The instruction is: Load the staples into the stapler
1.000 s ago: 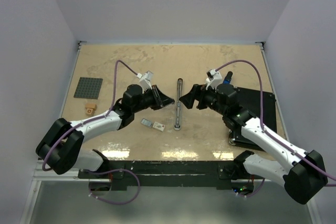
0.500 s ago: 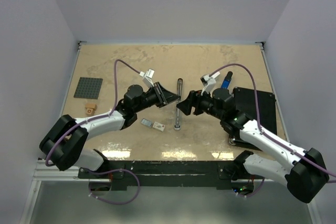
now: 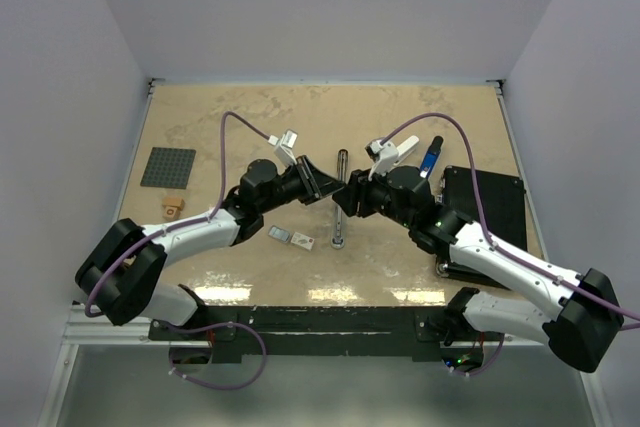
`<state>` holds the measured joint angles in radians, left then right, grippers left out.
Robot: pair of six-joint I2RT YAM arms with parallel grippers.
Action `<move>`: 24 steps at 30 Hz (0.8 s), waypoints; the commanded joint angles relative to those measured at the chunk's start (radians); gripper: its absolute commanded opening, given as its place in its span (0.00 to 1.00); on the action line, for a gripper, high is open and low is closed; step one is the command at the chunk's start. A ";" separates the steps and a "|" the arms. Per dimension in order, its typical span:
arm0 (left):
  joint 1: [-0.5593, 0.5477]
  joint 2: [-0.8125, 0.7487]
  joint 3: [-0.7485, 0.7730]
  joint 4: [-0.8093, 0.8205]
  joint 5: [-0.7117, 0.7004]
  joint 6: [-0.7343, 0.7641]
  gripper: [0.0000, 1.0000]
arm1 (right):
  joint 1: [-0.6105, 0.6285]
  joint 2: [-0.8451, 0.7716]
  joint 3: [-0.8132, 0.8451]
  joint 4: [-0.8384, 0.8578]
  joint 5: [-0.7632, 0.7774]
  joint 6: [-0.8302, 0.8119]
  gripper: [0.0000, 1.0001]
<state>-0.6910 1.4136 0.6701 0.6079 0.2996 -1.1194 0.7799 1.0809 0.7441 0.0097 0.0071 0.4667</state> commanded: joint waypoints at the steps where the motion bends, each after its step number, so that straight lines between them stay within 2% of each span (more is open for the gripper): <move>1: -0.010 -0.033 0.033 0.003 -0.005 0.023 0.19 | 0.005 -0.003 0.043 0.003 0.070 -0.028 0.43; 5: -0.013 -0.039 0.034 -0.005 0.001 0.024 0.19 | 0.007 -0.004 0.038 -0.001 0.091 -0.028 0.36; 12: -0.016 -0.057 0.043 -0.062 -0.019 0.068 0.21 | 0.007 -0.010 0.024 -0.029 0.126 0.000 0.35; 15: -0.013 -0.071 0.086 -0.215 -0.074 0.175 0.27 | 0.005 -0.022 0.012 -0.077 0.181 0.045 0.39; 18: -0.012 -0.061 0.144 -0.403 -0.122 0.287 0.36 | 0.004 -0.030 0.003 -0.132 0.228 0.059 0.42; 19: -0.012 -0.053 0.160 -0.501 -0.134 0.320 0.42 | 0.004 -0.020 0.008 -0.151 0.235 0.067 0.45; 21: -0.012 -0.019 0.215 -0.606 -0.177 0.404 0.48 | 0.004 -0.009 0.011 -0.189 0.252 0.085 0.48; 22: -0.012 -0.006 0.233 -0.726 -0.200 0.435 0.53 | 0.002 -0.006 0.009 -0.197 0.257 0.089 0.49; 24: -0.015 0.051 0.293 -0.850 -0.208 0.537 0.57 | 0.002 -0.003 0.011 -0.212 0.275 0.101 0.51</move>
<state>-0.6971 1.3960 0.8513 0.0837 0.1635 -0.8143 0.7849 1.0782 0.7441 -0.1444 0.2050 0.5247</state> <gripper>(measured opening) 0.533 0.487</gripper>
